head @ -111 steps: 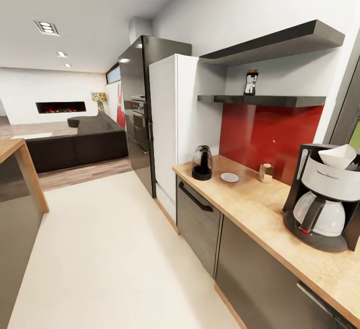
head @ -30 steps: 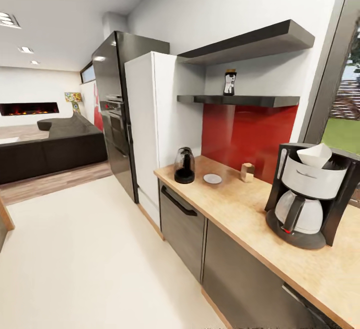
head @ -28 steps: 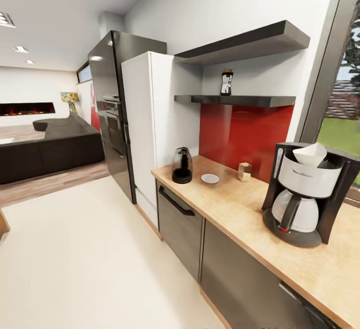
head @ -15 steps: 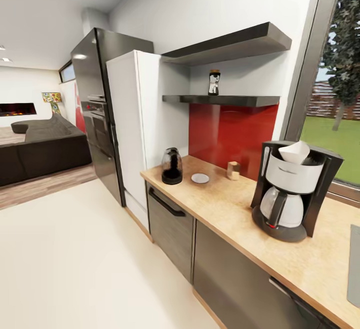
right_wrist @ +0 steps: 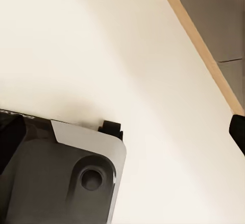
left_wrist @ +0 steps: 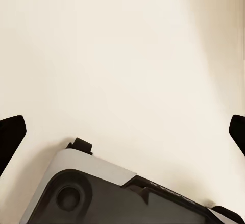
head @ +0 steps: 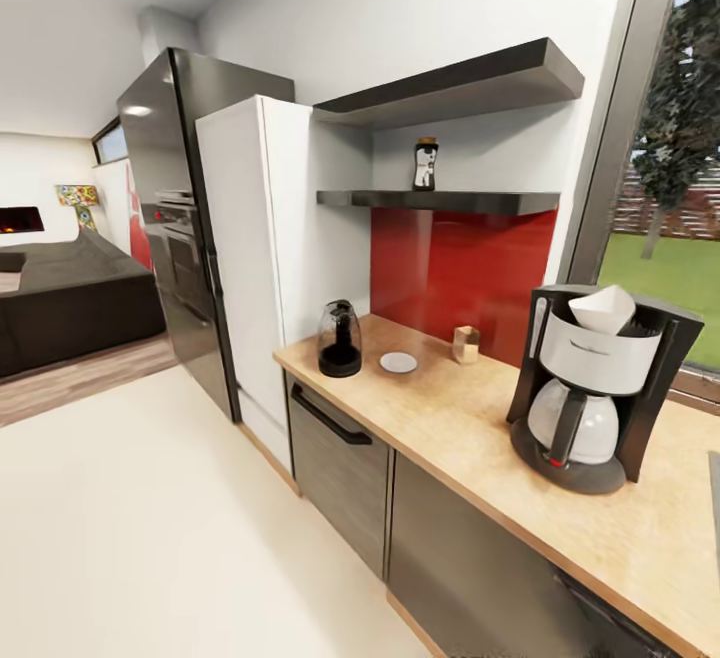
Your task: Set up a coffee station on the kitchen countertop: keep the coffee maker on the countertop, move the bottle of coffee from the kitchen shelf to the counter next to the coffee maker, place a paper coffee filter on top of the coffee maker, put the saucer next to the coffee maker with the coffee cup on the saucer, and place the electric kettle next to the coffee maker.
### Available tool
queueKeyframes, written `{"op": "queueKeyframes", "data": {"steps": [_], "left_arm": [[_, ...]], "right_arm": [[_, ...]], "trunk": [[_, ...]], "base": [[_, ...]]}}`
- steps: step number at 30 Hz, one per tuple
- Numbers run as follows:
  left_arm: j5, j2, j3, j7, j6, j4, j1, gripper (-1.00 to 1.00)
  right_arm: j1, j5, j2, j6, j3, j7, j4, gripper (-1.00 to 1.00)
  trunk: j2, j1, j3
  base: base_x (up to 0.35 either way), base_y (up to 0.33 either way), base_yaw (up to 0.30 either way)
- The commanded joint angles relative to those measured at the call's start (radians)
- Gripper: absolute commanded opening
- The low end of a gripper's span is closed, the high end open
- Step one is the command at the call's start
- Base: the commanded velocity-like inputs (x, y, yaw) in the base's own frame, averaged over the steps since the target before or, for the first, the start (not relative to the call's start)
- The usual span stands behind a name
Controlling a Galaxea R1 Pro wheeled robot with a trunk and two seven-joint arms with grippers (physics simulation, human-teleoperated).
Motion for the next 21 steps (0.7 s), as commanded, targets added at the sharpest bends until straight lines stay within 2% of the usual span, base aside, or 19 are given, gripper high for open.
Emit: {"op": "queueKeyframes", "data": {"steps": [1,12,21], "left_arm": [[0.01,-0.001,0.001,0.0,0.0,-0.002,0.0,1.0],[0.01,0.0,0.001,0.0,0.001,-0.003,0.0,1.0],[0.01,0.001,0.002,0.0,0.0,-0.002,0.0,1.0]], "right_arm": [[-0.002,0.007,0.0,-0.006,-0.003,0.001,0.004,1.0],[-0.002,0.008,0.0,-0.004,-0.002,0.003,0.004,1.0],[0.0,0.009,0.0,-0.001,-0.001,0.004,0.005,1.0]], "trunk": [[-0.001,0.0,-0.001],[-0.001,0.0,0.001],[-0.001,0.0,0.001]], "base": [[0.003,0.003,-0.242],[0.005,0.006,-0.243],[0.152,0.206,-0.056]]}}
